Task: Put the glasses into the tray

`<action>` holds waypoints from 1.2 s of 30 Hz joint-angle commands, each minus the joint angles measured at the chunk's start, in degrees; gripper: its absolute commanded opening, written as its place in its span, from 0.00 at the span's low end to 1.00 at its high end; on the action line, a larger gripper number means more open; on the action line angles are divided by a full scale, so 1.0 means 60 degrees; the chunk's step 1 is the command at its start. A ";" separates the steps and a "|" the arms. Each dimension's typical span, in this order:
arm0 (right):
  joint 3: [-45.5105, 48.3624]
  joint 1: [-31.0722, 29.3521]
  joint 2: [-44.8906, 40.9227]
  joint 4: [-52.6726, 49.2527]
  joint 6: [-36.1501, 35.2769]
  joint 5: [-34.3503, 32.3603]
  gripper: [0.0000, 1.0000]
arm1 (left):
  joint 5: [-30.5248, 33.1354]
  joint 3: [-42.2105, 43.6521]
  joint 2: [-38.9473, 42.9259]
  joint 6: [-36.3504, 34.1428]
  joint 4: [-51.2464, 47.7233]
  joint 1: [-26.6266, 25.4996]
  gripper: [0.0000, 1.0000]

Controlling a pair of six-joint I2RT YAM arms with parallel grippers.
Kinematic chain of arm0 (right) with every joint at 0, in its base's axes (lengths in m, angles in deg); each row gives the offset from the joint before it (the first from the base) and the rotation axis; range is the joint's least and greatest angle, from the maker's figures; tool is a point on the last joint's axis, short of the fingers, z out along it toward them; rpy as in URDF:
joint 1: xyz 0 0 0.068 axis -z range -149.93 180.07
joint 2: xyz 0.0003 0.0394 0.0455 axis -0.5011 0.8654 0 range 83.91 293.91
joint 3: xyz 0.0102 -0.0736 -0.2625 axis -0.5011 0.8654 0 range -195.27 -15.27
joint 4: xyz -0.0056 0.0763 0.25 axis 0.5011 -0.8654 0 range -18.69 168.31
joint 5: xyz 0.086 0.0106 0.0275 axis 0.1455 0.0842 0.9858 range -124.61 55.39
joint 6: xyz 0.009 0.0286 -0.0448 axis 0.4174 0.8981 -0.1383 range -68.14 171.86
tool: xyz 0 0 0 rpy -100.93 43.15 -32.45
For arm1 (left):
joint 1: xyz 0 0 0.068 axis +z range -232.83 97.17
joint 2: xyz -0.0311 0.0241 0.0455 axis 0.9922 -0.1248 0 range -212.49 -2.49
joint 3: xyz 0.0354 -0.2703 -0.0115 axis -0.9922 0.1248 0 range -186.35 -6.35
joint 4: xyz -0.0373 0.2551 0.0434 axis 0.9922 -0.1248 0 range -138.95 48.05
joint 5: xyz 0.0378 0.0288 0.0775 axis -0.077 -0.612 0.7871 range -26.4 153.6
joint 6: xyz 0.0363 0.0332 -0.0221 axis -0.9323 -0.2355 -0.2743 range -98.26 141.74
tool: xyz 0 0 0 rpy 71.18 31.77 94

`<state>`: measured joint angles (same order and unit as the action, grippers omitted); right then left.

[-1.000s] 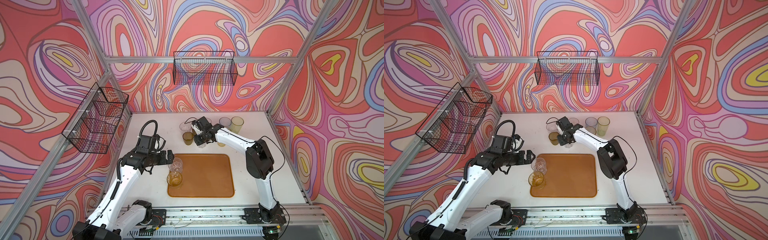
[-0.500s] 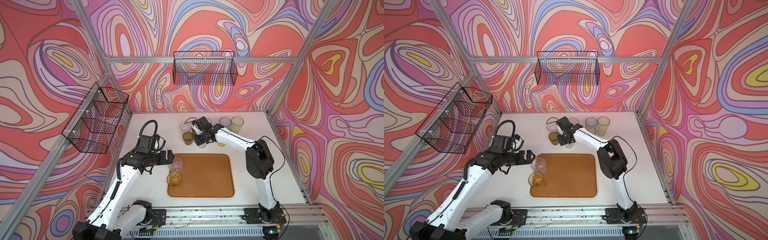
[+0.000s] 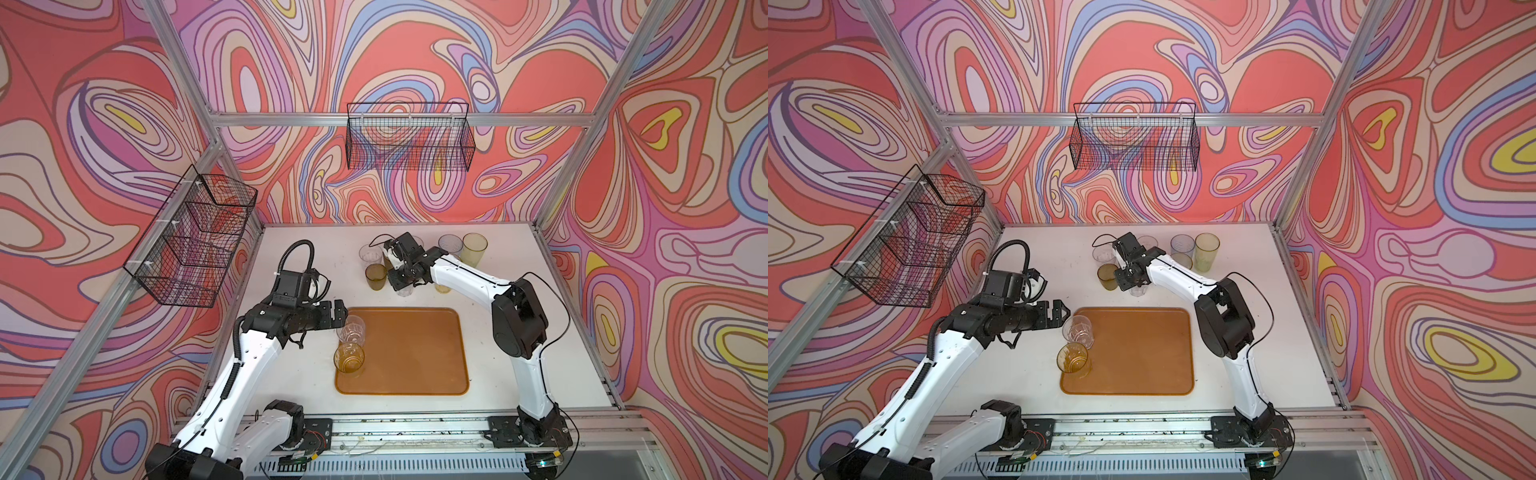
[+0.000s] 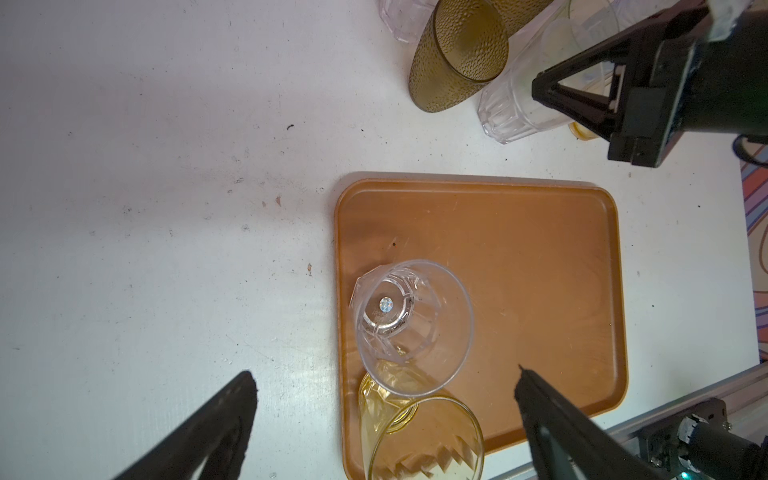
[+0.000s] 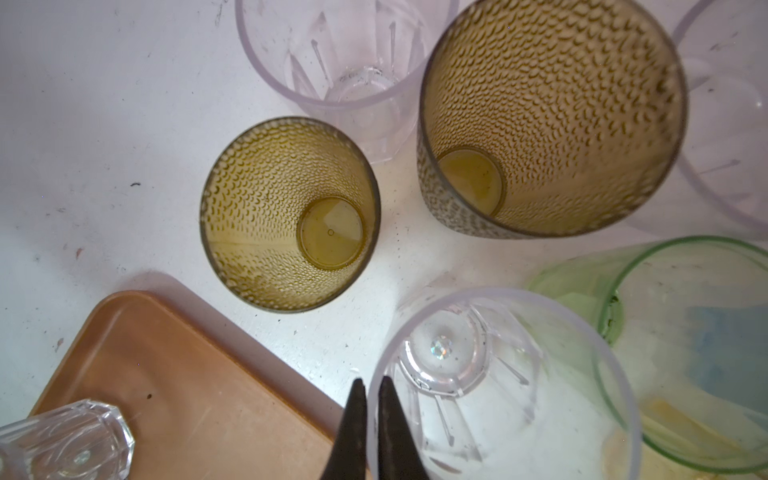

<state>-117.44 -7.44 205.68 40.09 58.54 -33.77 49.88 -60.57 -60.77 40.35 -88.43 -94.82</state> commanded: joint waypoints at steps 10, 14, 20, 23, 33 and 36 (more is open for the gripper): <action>-0.0267 0.0027 -0.0505 -0.0310 0.0325 0.0069 0.00 | -0.0179 0.0057 0.0124 -0.0002 0.0115 0.0139 1.00; -0.0314 0.0027 -0.0659 -0.0355 0.0408 0.0145 0.00 | -0.0088 -0.0171 0.0281 0.0341 0.0107 0.0139 1.00; -0.0414 0.0017 -0.0941 -0.0479 0.0557 0.0254 0.00 | -0.0124 0.0057 0.0984 0.1369 0.0586 0.0135 1.00; -0.0502 0.0027 -0.1048 -0.0639 0.0597 0.0214 0.00 | -0.0445 0.0518 0.1390 0.1959 0.1151 0.0135 1.00; -0.0753 0.0013 -0.1194 -0.0976 0.0753 0.0185 0.00 | -0.0315 0.0841 0.1351 0.2022 0.1149 0.0136 1.00; -0.0795 0.0002 -0.1238 -0.1041 0.0863 0.0182 0.00 | -0.0309 0.0854 0.1363 0.1970 0.1140 0.0123 1.00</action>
<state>-120.53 -7.44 201.01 34.52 62.69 -32.61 47.19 -54.73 -52.71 52.41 -81.17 -94.34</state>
